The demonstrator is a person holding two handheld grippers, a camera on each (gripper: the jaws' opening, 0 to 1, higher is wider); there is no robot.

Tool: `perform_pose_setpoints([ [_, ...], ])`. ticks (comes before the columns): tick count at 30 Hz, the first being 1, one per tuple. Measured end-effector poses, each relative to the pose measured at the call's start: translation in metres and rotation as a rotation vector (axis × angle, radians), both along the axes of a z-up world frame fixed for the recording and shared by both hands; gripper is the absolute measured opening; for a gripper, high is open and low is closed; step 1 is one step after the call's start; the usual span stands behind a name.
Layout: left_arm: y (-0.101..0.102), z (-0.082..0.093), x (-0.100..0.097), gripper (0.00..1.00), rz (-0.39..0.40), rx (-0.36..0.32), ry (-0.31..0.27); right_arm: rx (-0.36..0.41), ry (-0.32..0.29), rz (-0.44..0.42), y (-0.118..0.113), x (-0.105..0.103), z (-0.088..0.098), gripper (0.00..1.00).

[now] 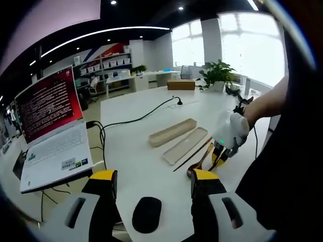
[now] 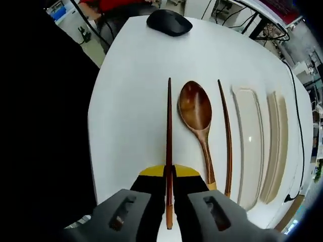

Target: Arrange the utensils inside the cutlery case until each visible utensil rests in its matching compartment.

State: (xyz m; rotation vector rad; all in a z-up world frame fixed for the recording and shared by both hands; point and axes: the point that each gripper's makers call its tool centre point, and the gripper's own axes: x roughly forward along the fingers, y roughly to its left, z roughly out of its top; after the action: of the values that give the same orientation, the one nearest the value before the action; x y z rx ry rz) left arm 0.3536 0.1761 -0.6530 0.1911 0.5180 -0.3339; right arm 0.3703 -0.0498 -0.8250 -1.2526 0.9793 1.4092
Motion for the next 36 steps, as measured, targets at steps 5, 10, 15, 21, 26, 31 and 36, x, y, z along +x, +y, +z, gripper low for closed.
perform_pose_setpoints([
  [5, 0.0038, -0.0029, -0.0002, 0.6, 0.002, -0.001, 0.002, -0.009, 0.009, -0.015, 0.0007, -0.0001, -0.0006, 0.01],
  [10, 0.002, -0.0024, -0.0001, 0.6, 0.004, 0.0, 0.001, -0.062, -0.025, 0.015, 0.0017, -0.0022, -0.0019, 0.02],
  [15, 0.0044, -0.0026, 0.0009, 0.6, 0.006, 0.0, -0.005, -0.097, -0.04, 0.046, 0.0011, -0.0015, -0.0021, 0.02],
  [21, 0.0034, -0.002, -0.0008, 0.6, 0.007, 0.0, -0.006, -0.1, -0.043, 0.059, -0.0002, -0.0002, -0.0022, 0.01],
  [26, 0.006, -0.0028, -0.0031, 0.6, 0.014, 0.0, -0.004, -0.089, -0.056, 0.042, -0.0007, 0.0003, -0.0024, 0.01],
  [31, 0.0058, -0.0034, -0.004, 0.6, 0.012, 0.001, -0.002, -0.067, -0.084, 0.035, 0.0006, 0.0029, -0.0022, 0.01],
  [36, 0.001, -0.0014, -0.0048, 0.6, 0.009, 0.004, -0.001, -0.036, -0.092, 0.01, 0.0024, 0.0069, -0.0016, 0.01],
])
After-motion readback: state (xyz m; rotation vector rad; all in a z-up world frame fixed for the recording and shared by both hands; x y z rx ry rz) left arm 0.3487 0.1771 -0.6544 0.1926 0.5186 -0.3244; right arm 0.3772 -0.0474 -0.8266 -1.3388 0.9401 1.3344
